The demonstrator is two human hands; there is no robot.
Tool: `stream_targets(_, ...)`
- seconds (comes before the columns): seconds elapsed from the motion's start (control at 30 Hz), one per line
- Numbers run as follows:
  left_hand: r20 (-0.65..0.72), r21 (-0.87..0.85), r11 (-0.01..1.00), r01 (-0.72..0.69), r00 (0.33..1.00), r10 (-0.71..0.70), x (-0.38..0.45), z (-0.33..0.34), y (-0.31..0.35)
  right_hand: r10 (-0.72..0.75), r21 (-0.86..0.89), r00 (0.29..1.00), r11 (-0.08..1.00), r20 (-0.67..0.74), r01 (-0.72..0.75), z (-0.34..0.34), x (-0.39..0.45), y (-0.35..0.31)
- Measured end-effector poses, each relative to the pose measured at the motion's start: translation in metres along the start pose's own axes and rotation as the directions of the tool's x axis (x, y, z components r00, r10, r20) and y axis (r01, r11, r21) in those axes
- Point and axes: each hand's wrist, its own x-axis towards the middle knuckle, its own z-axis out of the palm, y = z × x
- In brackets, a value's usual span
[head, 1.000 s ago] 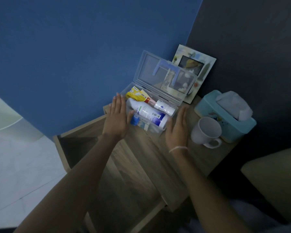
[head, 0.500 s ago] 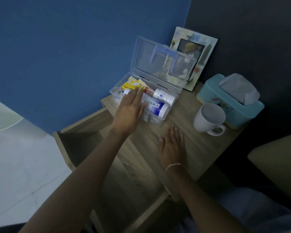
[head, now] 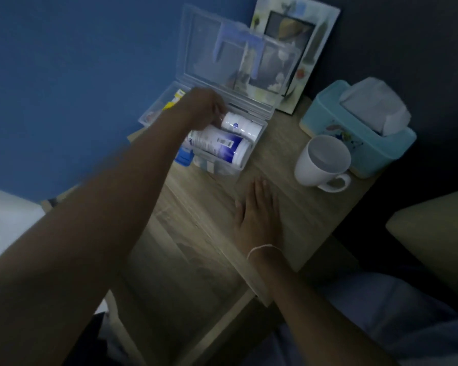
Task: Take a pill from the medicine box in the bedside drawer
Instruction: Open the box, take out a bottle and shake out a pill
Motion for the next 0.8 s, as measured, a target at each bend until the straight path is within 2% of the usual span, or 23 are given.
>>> stream_targets(0.1, 0.023, 0.005, 1.000, 0.026, 0.999, -0.026, 0.007, 0.001, -0.001, 0.001, -0.003, 1.000, 1.000, -0.017, -0.001, 0.002, -0.001, 0.002)
stream_targets(0.27, -0.040, 0.000, 0.999, 0.038, 0.998, -0.038, 0.007, 0.007, -0.005, -0.005, 0.017, 1.000, 1.000, -0.031, 0.006, 0.001, -0.001, 0.001)
stream_targets(0.4, -0.195, -0.134, 0.988, 0.076, 0.976, -0.101, -0.013, -0.004, -0.003, -0.006, 0.033, 0.999, 0.999, -0.044, 0.008, 0.001, 0.000, 0.001)
stream_targets(0.53, -0.430, -0.226, 0.973, -0.046, 0.901, -0.058, -0.062, -0.014, 0.014, 0.004, 0.055, 1.000, 0.999, -0.023, -0.003, -0.003, -0.001, -0.001)
stream_targets(0.63, -0.466, -0.251, 0.959, -0.135, 0.885, 0.002, -0.114, -0.004, 0.031, -0.024, 0.088, 1.000, 0.996, 0.013, 0.022, -0.012, -0.002, -0.003)
stream_targets(0.7, -0.466, -0.290, 0.939, -0.188, 0.884, 0.033, -0.149, 0.006, 0.042, -0.022, 0.171, 0.993, 0.985, 0.120, 0.002, -0.025, 0.002, -0.001)
stream_targets(0.73, -0.465, -0.309, 0.930, -0.200, 0.885, 0.036, -0.162, 0.011, 0.046, 0.007, 0.324, 0.984, 0.944, 0.180, -0.066, -0.033, 0.006, -0.001)
stream_targets(0.77, -0.462, -0.331, 0.922, -0.201, 0.887, 0.028, -0.175, 0.016, 0.050, 0.057, 0.530, 0.971, 0.830, 0.232, -0.175, -0.046, 0.007, -0.004)
stream_targets(0.8, -0.454, -0.349, 0.915, -0.200, 0.891, 0.021, -0.185, 0.022, 0.054, 0.121, 0.724, 0.950, 0.622, 0.288, -0.298, -0.061, 0.003, -0.008)
